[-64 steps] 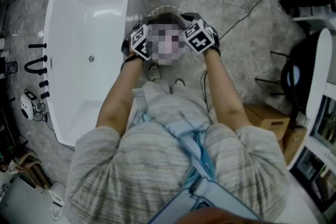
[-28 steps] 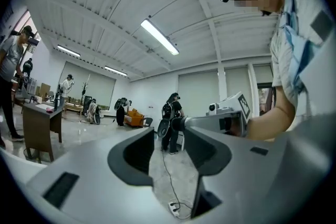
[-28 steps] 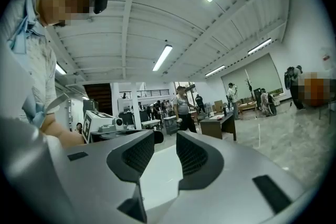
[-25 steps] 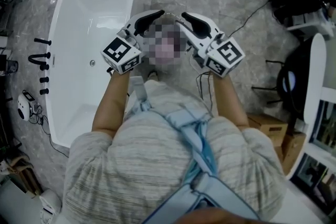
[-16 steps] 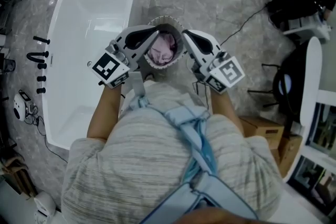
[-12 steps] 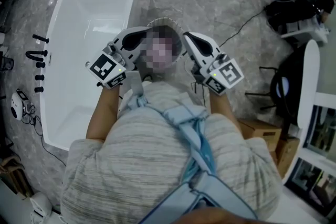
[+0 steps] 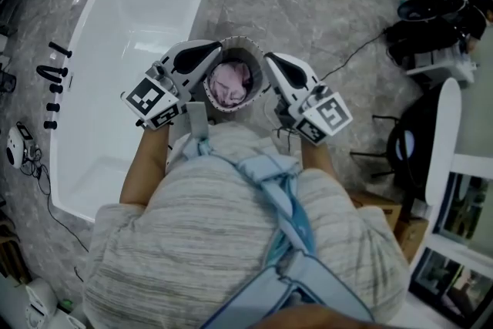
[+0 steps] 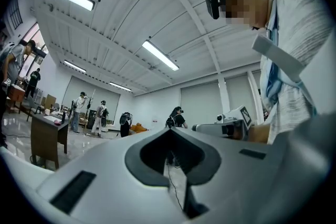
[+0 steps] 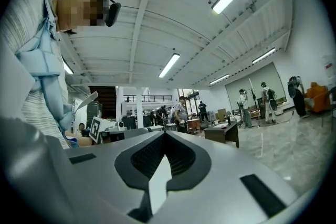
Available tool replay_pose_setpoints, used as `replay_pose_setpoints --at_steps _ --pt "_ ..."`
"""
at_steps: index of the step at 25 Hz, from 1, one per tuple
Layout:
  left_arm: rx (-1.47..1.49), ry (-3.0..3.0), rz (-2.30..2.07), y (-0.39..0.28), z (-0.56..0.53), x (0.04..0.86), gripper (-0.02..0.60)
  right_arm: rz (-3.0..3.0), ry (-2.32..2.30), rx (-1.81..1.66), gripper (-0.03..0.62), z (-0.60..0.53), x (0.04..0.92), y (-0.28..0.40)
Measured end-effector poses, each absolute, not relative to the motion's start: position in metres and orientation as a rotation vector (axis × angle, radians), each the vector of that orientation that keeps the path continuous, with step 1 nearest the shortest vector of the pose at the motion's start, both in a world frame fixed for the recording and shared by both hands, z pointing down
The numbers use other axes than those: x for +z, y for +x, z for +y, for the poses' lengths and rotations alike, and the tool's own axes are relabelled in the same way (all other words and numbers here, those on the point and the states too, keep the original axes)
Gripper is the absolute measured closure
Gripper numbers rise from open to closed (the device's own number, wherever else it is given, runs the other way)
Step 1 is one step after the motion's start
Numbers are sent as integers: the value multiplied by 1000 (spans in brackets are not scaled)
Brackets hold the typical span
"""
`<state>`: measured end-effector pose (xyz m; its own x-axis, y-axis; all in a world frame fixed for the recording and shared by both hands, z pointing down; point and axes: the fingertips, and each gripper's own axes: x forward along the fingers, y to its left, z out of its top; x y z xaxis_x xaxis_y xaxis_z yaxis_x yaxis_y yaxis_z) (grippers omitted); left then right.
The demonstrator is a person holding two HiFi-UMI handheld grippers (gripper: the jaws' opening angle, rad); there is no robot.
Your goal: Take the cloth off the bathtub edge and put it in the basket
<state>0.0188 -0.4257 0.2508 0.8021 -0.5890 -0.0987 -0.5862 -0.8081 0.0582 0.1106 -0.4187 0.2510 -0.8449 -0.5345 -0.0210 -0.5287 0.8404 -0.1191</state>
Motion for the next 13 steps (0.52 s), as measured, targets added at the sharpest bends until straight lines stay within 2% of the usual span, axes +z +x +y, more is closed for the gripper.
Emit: replay_pose_setpoints --at_steps 13 --pt "-179 2951 -945 30 -432 252 577 2958 -853 -221 591 -422 258 114"
